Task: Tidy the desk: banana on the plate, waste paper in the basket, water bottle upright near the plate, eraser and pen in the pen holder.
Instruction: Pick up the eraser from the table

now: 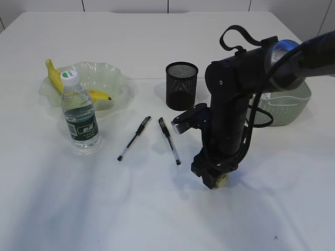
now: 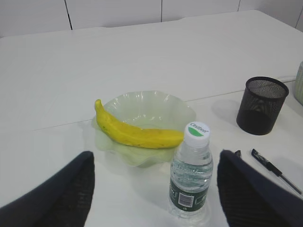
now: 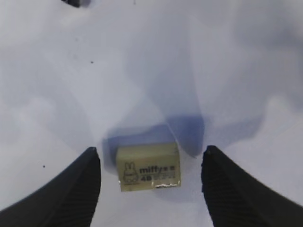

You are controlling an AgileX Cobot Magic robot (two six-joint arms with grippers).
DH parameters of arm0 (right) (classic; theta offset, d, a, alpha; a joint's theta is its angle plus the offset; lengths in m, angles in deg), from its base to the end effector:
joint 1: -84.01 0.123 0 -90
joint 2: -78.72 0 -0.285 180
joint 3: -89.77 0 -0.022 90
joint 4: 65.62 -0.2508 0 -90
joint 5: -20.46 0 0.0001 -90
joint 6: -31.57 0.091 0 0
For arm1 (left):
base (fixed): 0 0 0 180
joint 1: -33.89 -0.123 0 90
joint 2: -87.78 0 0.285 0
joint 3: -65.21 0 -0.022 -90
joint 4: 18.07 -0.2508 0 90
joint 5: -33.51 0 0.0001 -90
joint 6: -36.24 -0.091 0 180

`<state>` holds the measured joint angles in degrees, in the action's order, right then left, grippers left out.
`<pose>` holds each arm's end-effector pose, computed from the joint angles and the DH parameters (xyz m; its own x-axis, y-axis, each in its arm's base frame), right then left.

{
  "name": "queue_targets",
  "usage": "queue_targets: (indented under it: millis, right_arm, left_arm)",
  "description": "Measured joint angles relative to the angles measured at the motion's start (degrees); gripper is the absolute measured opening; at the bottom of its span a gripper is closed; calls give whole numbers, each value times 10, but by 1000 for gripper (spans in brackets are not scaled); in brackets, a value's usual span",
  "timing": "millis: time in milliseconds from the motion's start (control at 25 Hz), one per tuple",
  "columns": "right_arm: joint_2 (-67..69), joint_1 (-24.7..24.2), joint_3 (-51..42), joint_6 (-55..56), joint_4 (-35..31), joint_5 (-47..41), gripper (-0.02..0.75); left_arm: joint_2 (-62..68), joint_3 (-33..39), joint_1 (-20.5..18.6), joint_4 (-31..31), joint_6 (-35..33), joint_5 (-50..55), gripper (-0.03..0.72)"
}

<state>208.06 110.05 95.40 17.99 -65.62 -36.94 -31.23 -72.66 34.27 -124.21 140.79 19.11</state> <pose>0.3591 0.1754 0.1315 -0.7701 -0.6376 0.0188 -0.6377 0.7703 0.0045 0.1953 -0.0229 0.3106 -0.2870 0.0372 -0.9572 0.2452 0.9688 -0.0358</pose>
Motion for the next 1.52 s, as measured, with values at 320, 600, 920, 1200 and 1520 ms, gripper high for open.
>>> queue_targets:
  millis: [320,600,920,1200,1520]
  right_arm:
    - [0,0,0,0,0,9,496]
    - [0,0,0,0,0,13,496]
    - [4,0,0,0,-7,14,496]
    - [10,0,0,0,-9,14,473]
    - [10,0,1,1,-10,10,283]
  left_arm:
    - [0,0,0,0,0,0,565]
    - [0,0,0,0,0,0,565]
    - [0,0,0,0,0,0,559]
    - [0,0,0,0,0,0,557]
    - [0,0,0,0,0,0,554]
